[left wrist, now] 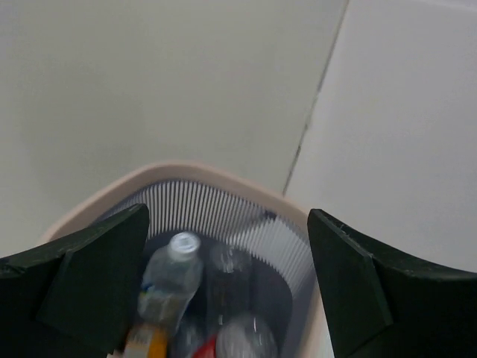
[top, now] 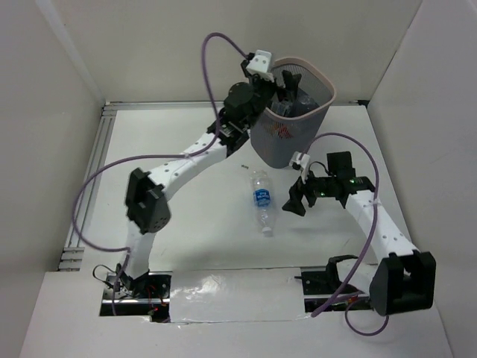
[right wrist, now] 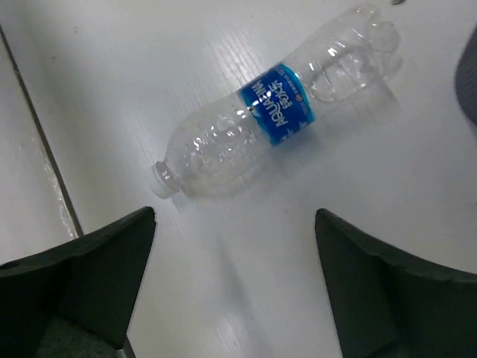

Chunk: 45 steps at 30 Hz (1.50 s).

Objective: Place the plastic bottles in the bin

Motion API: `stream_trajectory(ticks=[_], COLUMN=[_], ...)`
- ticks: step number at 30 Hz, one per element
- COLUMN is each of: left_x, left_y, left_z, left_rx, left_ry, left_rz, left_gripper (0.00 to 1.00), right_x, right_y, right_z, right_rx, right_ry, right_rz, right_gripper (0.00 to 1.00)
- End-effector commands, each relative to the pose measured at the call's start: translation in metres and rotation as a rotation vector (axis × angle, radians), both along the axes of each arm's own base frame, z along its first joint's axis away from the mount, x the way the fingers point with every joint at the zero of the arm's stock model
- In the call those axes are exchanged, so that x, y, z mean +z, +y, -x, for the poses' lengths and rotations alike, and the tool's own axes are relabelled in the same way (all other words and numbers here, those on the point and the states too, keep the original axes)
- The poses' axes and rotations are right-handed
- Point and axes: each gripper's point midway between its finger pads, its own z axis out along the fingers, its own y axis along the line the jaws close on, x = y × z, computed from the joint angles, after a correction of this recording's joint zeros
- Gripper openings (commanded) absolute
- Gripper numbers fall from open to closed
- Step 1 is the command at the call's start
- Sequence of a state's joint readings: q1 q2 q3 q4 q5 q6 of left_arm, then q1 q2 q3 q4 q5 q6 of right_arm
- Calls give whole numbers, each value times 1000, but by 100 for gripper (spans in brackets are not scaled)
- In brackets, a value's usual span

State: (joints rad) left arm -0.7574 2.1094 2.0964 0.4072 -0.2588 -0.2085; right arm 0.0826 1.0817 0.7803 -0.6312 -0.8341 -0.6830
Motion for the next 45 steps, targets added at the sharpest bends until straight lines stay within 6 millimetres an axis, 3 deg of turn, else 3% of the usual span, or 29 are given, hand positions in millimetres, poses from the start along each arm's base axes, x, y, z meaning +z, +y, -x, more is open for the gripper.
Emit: stream_trajectory(ticks=[1,2,3,4,5,6,7,8,9,10,11,12,13,15,17,19,24,28,32,33,34,35,36,37,40,41,43,44,45], left_x=[110,107,106,99,77,65,45,-1,6,-10,-63,-79,-78,-137,-163,-188,-212,-215,-223,-227,-232,-227,-229,-235,-238,-235,-238,-236,-236], left_y=[64,76,88,101,125,138,148,153,174,183,191,196,213,228,247,250,255,255,255,256,256,256,254,254,249,246,244,240,240], left_z=[85,97,113,124,147,157,166,173,197,206,210,222,239,255,270,284,292,290,290,291,292,292,294,294,295,296,296,296,296], left_rx=[-38,-34,-32,-21,0,14,32,36,37,41,66,62,68,118,152,146,157,171,174,176,169,163,146,149,123,106,95,81,81], left_ry=[-185,-186,-193,-181,-152,-131,-85,-12,-16,20,138,179,188,338,410,471,532,535,547,551,555,545,545,550,547,543,540,533,533], left_rz=[123,113,128,124,99,87,58,-11,16,5,-45,-46,-1,-12,57,39,7,-2,-9,-17,-22,-1,2,-8,-10,-1,-14,-15,-15], left_gripper=[100,100,100,100,100,100,100,100,99,99,97,97,95,94,94,94,95,96,96,96,96,96,96,96,96,96,96,96,96], right_x=[21,14,14,13,11,15,8,10,5,7,5,-4,-8,-26,-33,-41,-80,-98,-93,-90,-80,-75,-56,-56,12,57,107,155,178], right_y=[23,28,29,33,43,49,51,58,63,65,73,74,70,73,78,81,79,93,109,114,120,129,141,141,170,185,186,194,192], right_z=[-25,-28,-40,-43,-41,-46,-47,-45,-43,-49,-48,-49,-61,-63,-65,-71,-71,-63,-58,-55,-58,-47,-45,-46,-49,-55,-70,-80,-88], right_rx=[-50,-64,-108,-131,-145,-168,-227,-223,-226,-255,-269,-293,-369,-426,-456,-491,-546,-497,-378,-324,-288,-210,-103,-84,113,158,181,195,172], right_ry=[31,62,39,54,95,78,125,130,148,125,143,160,135,187,187,171,207,237,238,218,199,221,205,184,91,25,-66,-176,-216], right_rz=[-59,-57,-44,-49,-63,-69,-70,-80,-79,-75,-79,-65,-42,-12,8,29,127,149,144,156,143,135,114,123,22,-58,-140,-203,-228], right_gripper=[83,58,49,49,50,61,63,66,72,78,80,84,90,93,94,95,97,86,56,42,35,29,20,15,6,6,6,6,6])
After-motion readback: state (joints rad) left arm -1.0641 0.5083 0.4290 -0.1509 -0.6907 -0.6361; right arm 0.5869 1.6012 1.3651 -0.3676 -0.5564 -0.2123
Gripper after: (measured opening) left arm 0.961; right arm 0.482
